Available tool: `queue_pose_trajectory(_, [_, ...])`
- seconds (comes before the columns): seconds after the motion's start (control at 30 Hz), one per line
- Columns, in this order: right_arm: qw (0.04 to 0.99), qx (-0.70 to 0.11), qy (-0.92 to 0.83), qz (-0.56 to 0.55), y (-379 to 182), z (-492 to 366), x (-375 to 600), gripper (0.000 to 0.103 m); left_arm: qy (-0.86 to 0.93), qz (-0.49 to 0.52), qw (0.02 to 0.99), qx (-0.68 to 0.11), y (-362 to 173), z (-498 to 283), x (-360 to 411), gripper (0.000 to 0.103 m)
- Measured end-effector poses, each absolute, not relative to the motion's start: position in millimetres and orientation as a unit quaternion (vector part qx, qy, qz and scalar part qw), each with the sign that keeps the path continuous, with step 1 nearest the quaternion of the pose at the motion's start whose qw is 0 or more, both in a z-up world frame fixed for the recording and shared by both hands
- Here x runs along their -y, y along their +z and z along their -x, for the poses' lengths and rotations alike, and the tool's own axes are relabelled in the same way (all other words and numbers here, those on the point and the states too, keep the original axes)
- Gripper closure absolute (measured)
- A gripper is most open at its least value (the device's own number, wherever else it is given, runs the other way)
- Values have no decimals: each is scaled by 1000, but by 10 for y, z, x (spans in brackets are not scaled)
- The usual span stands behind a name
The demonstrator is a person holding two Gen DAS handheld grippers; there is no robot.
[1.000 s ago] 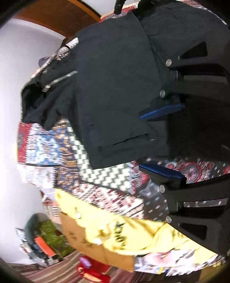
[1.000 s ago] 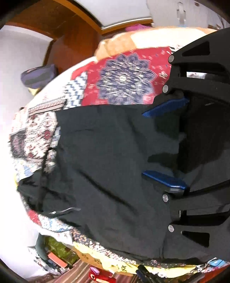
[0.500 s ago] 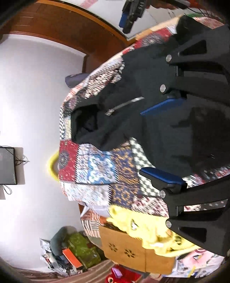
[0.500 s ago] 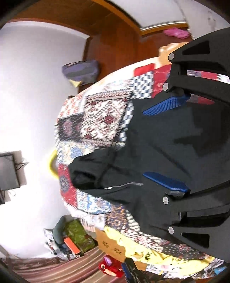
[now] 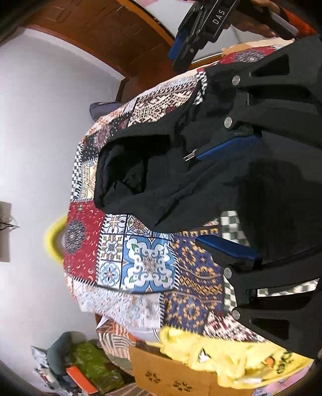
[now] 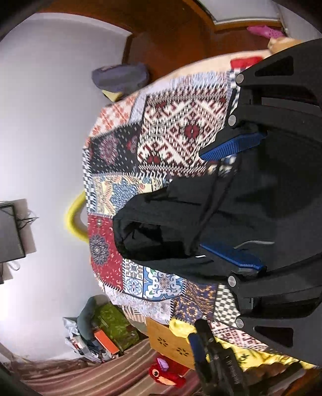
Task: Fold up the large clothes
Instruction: 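Grasp the black hood with both grippers, then fold the held hood down over the hoodie body, open both grippers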
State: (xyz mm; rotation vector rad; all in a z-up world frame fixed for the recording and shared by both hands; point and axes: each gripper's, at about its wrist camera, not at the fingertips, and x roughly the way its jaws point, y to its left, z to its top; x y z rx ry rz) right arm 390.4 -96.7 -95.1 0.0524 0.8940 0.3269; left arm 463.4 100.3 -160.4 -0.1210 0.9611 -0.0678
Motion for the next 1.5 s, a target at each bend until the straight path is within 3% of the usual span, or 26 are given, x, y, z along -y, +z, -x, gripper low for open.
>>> queue_pose_trajectory(0.33, [859,-487,145,-59,-1384,-4666,645,39,-24,134,862,-488,-2224,-5423,-1154,41])
queue_pose_trajectory(0.53, [849,-507,134,-66,-1644,-4905,585,39,3,122,855,-505,-2592,-5725,-1095,42])
queue_pose_trajectory(0.63, [859,-494,123,-50,-1702,-4889,610,44,7,98,857,-506,-2713,-5759,-1059,66])
queue_pose_trajectory(0.67, [863,-489,122,-39,-1713,-4869,615,55,6,90,858,-505,-2732,-5752,-1041,74])
queue_pose_trajectory(0.7, [866,-486,118,-21,-1728,-4848,617,67,10,81,863,-499,-2728,-5733,-1025,83])
queue_pose_trajectory(0.8, [871,-476,122,2,-1715,-4743,635,87,16,70,865,-496,-2690,-5697,-1006,88])
queue_pose_trajectory(1.27, [895,-417,156,29,-951,-3701,791,91,-32,9,902,-430,-1648,-4659,-762,93])
queue_pose_trajectory(1.5, [893,-411,179,29,-845,-3019,911,91,-66,-6,902,-426,-1548,-3904,-559,93])
